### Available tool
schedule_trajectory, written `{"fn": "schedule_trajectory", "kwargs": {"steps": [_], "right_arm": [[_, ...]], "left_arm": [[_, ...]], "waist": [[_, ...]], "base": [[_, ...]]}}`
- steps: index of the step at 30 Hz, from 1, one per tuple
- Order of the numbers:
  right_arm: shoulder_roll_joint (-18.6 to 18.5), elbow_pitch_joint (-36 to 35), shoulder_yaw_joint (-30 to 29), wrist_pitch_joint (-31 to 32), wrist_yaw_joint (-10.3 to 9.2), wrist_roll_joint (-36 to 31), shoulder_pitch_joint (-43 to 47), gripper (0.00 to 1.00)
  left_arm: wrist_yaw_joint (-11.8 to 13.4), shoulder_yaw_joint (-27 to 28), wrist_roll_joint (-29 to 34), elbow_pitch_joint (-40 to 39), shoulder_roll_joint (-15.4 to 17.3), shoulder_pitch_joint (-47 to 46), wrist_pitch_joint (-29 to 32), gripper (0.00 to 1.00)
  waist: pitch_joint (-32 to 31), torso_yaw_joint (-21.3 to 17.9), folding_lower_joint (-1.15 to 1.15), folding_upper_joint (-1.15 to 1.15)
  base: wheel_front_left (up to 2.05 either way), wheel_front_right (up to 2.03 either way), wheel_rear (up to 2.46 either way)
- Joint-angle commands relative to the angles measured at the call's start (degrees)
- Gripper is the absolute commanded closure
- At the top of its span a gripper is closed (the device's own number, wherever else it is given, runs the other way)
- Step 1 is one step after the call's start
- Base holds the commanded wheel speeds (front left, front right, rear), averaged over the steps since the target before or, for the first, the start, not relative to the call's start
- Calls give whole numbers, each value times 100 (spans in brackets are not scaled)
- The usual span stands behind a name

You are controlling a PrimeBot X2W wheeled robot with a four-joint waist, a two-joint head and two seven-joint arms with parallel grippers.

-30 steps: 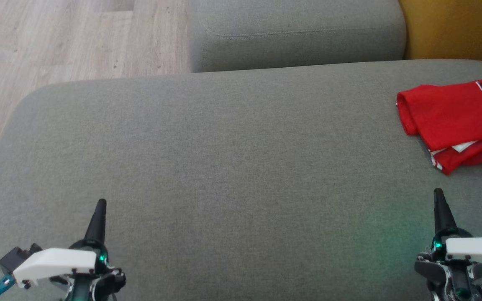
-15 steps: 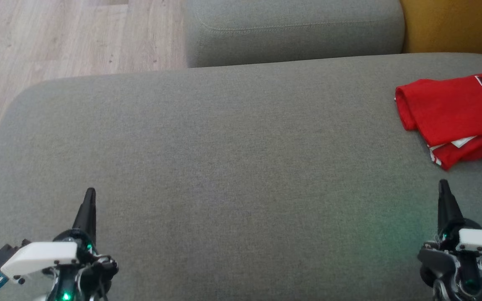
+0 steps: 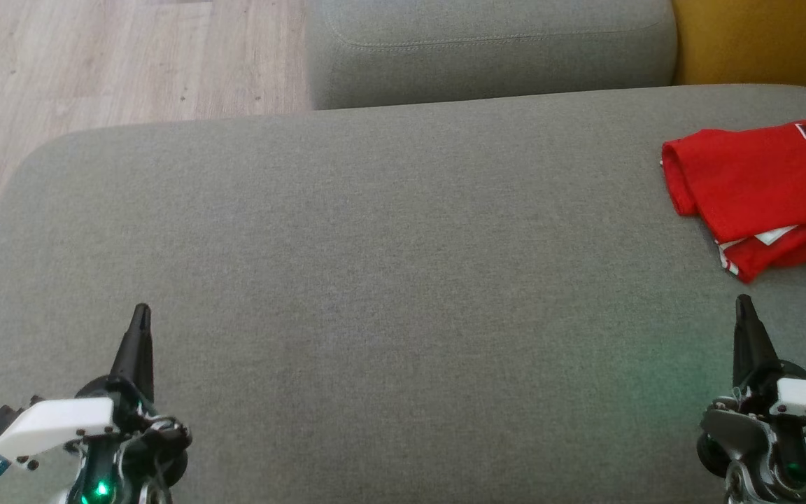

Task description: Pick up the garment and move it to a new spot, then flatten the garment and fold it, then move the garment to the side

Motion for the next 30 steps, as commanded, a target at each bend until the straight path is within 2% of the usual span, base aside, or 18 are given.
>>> {"fn": "schedule_trajectory", "kwargs": {"steps": [1, 30], "right_arm": [[-21, -181, 100, 23, 22, 42, -309, 100], [-3, -180, 73, 45, 22, 19, -312, 100]], "left_arm": [[-42, 203, -6, -159, 69, -296, 28, 100], [-42, 267, 47, -155, 23, -300, 80, 100]], "waist": [[-1, 0, 0, 0], [-1, 0, 0, 0]], "base": [[0, 0, 0], [0, 0, 0]]}}
